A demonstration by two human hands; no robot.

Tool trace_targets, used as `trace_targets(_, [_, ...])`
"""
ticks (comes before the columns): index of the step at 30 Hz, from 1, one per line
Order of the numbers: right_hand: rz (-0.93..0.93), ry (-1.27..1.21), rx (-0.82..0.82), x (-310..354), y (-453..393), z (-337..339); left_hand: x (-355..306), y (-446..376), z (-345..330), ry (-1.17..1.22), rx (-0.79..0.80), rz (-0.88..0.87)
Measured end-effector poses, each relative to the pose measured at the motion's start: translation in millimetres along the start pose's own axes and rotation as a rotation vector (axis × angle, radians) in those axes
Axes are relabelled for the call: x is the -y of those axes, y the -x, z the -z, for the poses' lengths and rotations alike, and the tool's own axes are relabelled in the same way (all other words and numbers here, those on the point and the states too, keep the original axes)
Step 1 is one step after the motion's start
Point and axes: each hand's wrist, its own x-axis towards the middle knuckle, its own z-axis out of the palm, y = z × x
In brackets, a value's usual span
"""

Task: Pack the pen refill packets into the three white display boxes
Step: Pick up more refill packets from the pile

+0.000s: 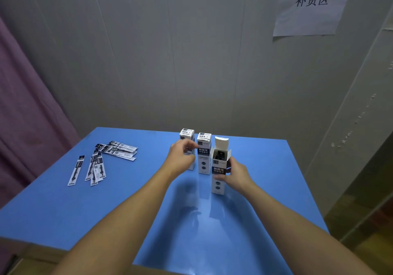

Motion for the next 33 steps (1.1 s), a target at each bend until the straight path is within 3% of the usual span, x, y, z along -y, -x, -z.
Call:
trace_targets(6, [-0.183, 0.429, 0.146, -5.7, 14.2, 5.4, 23.6, 6.1, 5.8, -0.073, -0.033, 0.083])
trace_targets(9, [-0.146, 0.742, 0.383, 5.6, 33.6, 10.8, 35.3, 9.3, 6.7, -0.131, -0.041, 0.112])
trace_targets(12, [-0.129, 0.776, 0.694, 19.3, 40.2, 4.1, 47.8, 14.3, 10.8, -0.196, -0.064, 0.159])
trace_targets(14, [-0.090, 0.758, 0.766, 28.9, 37.7, -5.6, 55.2, 18.8, 17.3, -0.236, -0.081, 0.189])
trace_targets(21, [0.208, 0.689, 0.549, 71.4, 23.7, -35.7, 75.2, 43.7, 72.2, -0.499, -0.104, 0.252])
trace_targets(27, [0.347, 0.709, 0.463, 111.6, 12.8, -74.8, 97.3, 84.2, 133.9, -0.773, -0.088, 0.463])
trace_targets(33, [0.409, 0.788, 0.421, 153.2, 7.1, -122.5, 116.6, 123.0, 189.6, -0.876, -0.149, 0.585])
